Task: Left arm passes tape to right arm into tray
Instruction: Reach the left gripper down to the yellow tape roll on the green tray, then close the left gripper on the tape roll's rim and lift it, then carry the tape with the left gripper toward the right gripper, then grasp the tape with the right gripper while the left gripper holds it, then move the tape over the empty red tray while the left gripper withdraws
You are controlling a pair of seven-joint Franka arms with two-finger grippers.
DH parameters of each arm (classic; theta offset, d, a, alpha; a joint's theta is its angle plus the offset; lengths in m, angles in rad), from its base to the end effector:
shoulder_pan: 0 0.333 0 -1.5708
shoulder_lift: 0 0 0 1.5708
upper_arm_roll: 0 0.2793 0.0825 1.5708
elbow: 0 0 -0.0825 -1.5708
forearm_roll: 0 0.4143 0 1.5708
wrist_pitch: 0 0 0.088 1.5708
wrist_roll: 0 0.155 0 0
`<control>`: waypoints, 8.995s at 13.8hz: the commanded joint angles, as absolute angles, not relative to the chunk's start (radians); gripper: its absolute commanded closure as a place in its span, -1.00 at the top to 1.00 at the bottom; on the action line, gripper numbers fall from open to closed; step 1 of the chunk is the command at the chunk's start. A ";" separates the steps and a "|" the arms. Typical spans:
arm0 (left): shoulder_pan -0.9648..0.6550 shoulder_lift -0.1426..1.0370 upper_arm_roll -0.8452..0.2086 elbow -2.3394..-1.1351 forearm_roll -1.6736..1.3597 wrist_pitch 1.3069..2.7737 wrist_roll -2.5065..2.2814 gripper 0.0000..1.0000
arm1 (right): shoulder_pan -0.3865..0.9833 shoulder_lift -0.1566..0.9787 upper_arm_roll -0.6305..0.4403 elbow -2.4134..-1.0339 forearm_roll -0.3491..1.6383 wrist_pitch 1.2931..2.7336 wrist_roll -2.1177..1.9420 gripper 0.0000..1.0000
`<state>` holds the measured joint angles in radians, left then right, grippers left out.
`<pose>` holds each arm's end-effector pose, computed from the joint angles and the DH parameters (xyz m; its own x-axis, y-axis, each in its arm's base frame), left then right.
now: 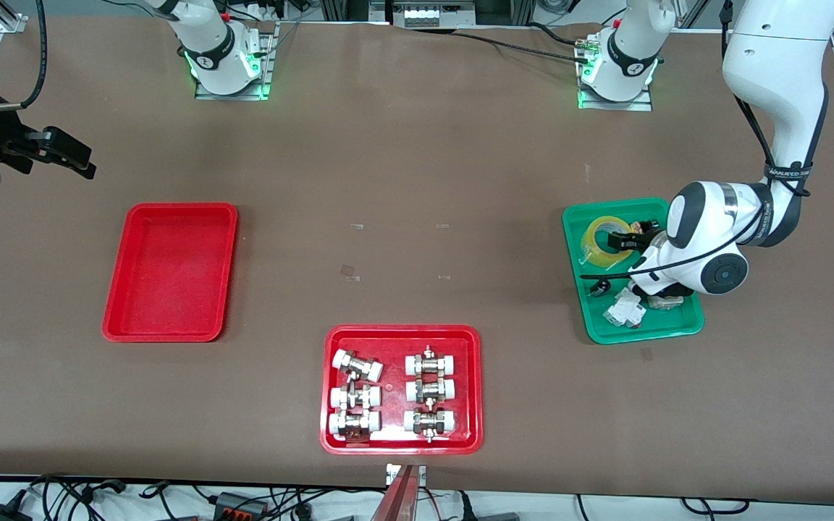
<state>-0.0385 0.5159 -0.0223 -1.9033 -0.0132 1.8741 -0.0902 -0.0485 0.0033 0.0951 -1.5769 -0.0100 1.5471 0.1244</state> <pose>0.5391 -0.0354 0.1009 0.8544 0.0389 -0.5181 0.0291 -0.9992 -0.0271 0.5807 0.0254 0.5328 0.9965 -0.0780 -0.0316 -0.0776 -0.9969 0.0137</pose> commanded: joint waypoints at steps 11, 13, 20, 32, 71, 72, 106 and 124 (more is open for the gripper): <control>-0.046 0.489 -0.028 -1.945 -0.018 1.914 -0.169 -0.03 | -0.051 0.008 0.097 -1.559 -0.020 1.528 0.112 1.00; -0.044 0.491 -0.028 -1.959 -0.018 1.948 -0.169 -0.03 | -0.051 0.008 0.097 -1.559 -0.020 1.529 0.112 1.00; -0.043 0.488 -0.029 -1.957 -0.018 1.942 -0.161 -0.98 | -0.052 0.009 0.097 -1.554 -0.020 1.531 0.110 1.00; -0.046 0.181 -0.112 -1.700 -0.020 1.492 -0.149 -0.99 | -0.044 0.008 0.101 -1.557 -0.015 1.532 0.112 1.00; -0.525 0.799 -0.296 -1.206 -0.528 2.364 -0.788 -0.98 | 0.172 0.356 0.103 -1.720 0.747 2.111 -0.471 1.00; -0.525 0.801 -0.296 -1.206 -0.528 2.364 -0.778 -0.98 | 0.178 0.363 0.103 -1.720 0.750 2.120 -0.475 1.00; -0.352 0.671 -0.281 -1.213 -0.496 2.064 -0.730 1.00 | -0.050 0.362 0.091 -1.709 0.750 1.860 -0.482 -0.87; 0.060 0.396 -0.281 -1.131 0.136 1.272 -0.220 1.00 | -0.387 0.595 0.090 -1.726 0.470 1.799 -0.782 1.00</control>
<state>0.0102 0.4007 -0.2738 -1.1415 0.1186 1.3135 -0.3475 -0.3726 0.6011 0.0741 -1.7438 0.5319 1.7856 -0.7639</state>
